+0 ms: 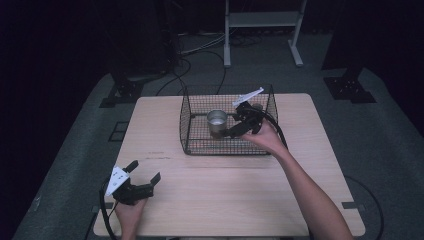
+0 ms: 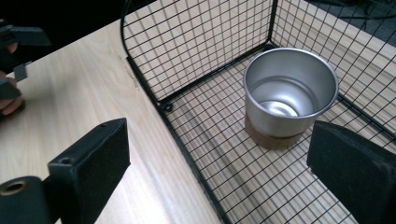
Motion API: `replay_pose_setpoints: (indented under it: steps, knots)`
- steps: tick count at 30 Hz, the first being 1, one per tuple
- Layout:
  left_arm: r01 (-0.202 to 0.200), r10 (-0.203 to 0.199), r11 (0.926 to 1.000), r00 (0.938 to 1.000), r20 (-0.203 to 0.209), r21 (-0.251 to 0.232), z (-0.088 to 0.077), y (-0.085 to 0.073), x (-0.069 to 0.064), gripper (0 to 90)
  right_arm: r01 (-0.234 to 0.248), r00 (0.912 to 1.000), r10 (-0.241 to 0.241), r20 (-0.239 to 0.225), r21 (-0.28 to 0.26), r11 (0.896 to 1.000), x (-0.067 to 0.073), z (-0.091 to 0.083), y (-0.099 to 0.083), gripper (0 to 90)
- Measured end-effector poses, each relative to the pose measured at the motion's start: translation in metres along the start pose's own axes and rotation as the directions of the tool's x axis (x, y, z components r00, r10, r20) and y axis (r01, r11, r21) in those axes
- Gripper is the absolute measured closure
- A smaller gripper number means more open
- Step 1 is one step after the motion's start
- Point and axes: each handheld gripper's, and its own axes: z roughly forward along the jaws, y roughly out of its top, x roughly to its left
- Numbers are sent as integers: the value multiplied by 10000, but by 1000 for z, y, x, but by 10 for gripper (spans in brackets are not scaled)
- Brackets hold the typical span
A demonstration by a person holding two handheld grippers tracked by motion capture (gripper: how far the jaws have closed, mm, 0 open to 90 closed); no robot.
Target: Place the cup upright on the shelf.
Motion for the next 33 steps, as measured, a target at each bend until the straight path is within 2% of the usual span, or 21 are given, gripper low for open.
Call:
replay_pose_setpoints:
  steps: [6,9,13,18,19,22,24,33]
  knots:
    - [22,-22,10000,10000,54,27,0,0,0,0,152,9998,-154,-159,-91,9998,8,-8,-8,55]
    - [-5,5,10000,10000,29,7,0,0,0,0,231,9996,-228,-194,128,9997,13,-10,-14,55]
    - [11,-11,10000,10000,32,22,0,0,0,0,306,9993,-305,-216,24,9995,14,-14,-18,55]
    - [-3,2,10000,10000,25,14,0,0,0,0,266,9993,-269,-259,-134,9996,17,-24,-29,57]
    - [11,-11,10000,10000,48,44,1,0,0,0,417,9990,-416,-163,48,9991,20,-26,-34,58]
    - [-8,7,10000,10000,22,27,0,0,0,0,467,9987,-465,-213,90,9989,21,-27,-42,58]
    - [-19,18,10000,10000,21,49,1,0,0,0,341,9988,-342,-341,-53,9994,23,-30,-48,58]
    - [-25,25,10000,10000,6,45,1,0,0,0,489,9982,-496,-348,-213,9986,30,-40,-66,58]
